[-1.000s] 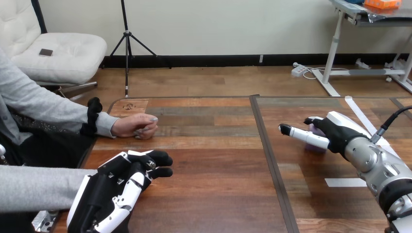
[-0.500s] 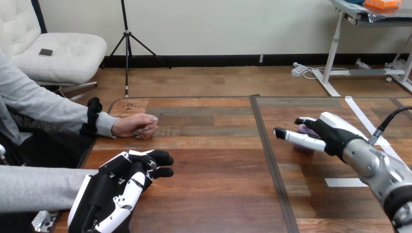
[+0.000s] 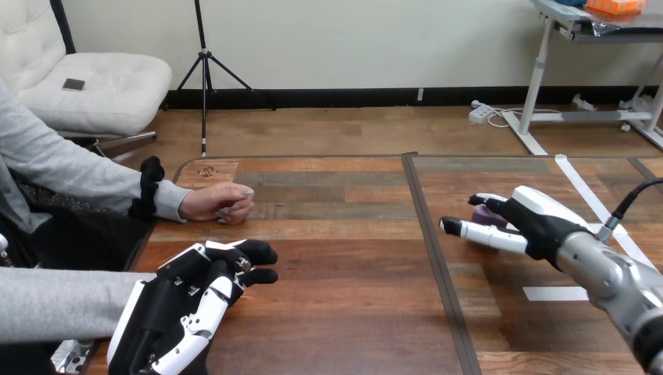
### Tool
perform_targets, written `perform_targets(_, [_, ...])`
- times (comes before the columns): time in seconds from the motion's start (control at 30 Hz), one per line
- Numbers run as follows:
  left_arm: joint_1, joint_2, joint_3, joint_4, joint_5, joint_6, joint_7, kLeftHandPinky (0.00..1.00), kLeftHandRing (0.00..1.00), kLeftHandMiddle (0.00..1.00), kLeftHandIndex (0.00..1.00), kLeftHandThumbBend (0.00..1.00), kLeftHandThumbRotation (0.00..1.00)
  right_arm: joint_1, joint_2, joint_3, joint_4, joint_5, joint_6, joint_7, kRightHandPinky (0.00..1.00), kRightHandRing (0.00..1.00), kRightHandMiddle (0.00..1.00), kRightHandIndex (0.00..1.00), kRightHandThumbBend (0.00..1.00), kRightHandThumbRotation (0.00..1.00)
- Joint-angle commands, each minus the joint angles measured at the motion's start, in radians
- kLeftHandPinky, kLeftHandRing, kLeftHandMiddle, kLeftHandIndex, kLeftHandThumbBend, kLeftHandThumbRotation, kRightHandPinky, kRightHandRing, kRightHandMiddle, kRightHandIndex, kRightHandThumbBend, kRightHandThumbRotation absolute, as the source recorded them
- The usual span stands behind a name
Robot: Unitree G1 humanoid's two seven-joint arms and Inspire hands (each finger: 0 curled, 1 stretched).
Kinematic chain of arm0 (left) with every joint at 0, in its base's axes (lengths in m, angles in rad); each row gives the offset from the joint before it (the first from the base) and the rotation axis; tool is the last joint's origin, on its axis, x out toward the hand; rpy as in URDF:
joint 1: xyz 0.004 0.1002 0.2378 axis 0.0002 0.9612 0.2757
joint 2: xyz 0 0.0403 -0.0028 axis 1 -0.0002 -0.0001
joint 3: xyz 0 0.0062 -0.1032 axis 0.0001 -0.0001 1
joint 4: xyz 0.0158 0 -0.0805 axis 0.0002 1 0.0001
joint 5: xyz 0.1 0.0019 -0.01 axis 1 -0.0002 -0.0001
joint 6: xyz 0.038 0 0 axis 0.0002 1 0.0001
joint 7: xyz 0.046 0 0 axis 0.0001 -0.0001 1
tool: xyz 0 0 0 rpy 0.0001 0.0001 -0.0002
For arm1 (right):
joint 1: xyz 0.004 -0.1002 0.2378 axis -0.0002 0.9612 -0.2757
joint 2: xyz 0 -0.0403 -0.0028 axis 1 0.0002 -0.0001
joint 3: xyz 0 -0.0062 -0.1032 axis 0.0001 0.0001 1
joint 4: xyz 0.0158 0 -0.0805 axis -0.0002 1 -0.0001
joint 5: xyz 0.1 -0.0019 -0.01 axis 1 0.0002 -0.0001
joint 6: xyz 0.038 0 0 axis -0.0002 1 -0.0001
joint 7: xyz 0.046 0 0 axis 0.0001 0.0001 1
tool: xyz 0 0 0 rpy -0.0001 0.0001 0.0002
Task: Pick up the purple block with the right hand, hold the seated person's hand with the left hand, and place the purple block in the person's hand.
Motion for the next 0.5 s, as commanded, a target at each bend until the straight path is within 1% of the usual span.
perform_targets(0.0, [-0.023, -0.048, 0.002, -0.016, 0.002, -0.039, -0.011, 0.64, 0.69, 0.65, 0.42, 0.0, 0.0, 0.053, -0.02, 0.015, -0.052, -0.004, -0.032, 0.023, 0.94, 0.99, 0.98, 0.94, 0.91, 1.0])
perform_targets(0.23, [-0.02, -0.046, -0.001, -0.019, 0.005, -0.036, -0.006, 0.64, 0.69, 0.65, 0.43, 0.0, 0.0, 0.09, -0.047, 0.012, -0.125, -0.001, -0.034, 0.05, 0.93, 0.98, 0.98, 0.95, 0.91, 1.0])
perform_targets(0.47, [-0.021, -0.049, -0.002, -0.015, -0.004, -0.035, -0.01, 0.67, 0.71, 0.66, 0.43, 0.0, 0.0, 0.153, -0.078, -0.013, -0.233, 0.03, -0.039, 0.09, 0.93, 0.98, 0.98, 0.95, 0.89, 1.0])
